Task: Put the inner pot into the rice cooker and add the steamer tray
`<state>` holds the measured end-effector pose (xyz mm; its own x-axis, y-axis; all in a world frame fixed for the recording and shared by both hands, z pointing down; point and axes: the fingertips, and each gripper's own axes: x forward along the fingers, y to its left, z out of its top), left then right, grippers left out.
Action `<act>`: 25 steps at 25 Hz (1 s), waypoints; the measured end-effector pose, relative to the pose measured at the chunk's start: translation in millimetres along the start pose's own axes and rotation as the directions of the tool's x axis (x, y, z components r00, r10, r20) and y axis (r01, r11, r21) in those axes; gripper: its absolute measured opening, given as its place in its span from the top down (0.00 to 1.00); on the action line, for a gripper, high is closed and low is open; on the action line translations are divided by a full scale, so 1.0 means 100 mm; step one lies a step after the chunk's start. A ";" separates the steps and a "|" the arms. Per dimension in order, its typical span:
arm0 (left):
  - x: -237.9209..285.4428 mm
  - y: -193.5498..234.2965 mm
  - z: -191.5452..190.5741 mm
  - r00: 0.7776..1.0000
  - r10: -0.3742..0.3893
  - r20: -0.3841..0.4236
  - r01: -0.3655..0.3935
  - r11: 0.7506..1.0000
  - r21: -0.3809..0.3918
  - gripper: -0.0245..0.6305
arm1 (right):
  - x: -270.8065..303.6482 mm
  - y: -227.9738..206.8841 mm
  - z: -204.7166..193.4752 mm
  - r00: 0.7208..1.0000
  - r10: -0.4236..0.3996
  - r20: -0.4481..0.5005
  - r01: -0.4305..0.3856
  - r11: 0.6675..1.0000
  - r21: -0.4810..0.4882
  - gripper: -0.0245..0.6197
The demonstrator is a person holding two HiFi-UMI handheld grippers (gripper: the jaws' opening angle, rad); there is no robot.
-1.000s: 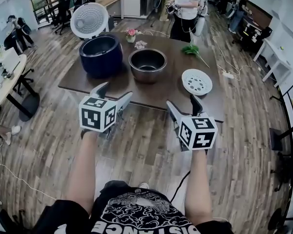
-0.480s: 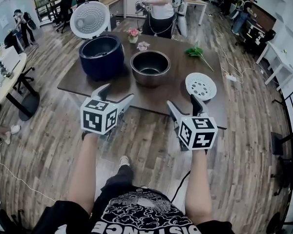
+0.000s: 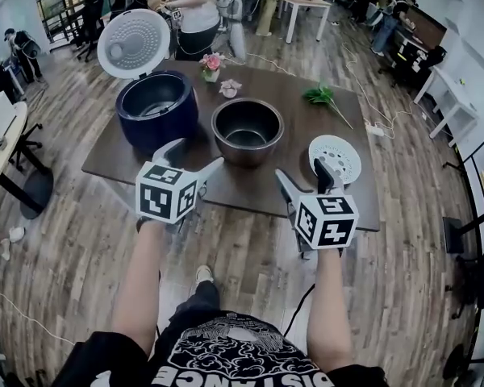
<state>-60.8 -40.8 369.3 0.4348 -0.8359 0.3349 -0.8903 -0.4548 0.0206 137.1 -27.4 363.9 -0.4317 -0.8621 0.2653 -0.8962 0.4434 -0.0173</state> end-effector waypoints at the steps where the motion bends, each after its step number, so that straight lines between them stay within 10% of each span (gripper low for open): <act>1: 0.06 0.09 0.04 1.000 -0.006 0.000 0.006 1.000 0.002 0.37 | 0.09 0.01 0.03 1.000 -0.005 -0.003 0.005 1.000 0.001 0.38; 25: 1.21 1.35 0.75 0.985 -0.167 0.032 0.165 0.984 0.064 0.37 | 1.66 0.03 0.55 0.988 -0.150 -0.038 0.151 0.988 0.030 0.38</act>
<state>-118.4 -226.2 342.0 0.5815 -0.7577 0.2963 -0.7960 -0.6051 0.0148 57.3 -182.8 354.5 -0.2881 -0.9090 0.3012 -0.9538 0.3002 -0.0063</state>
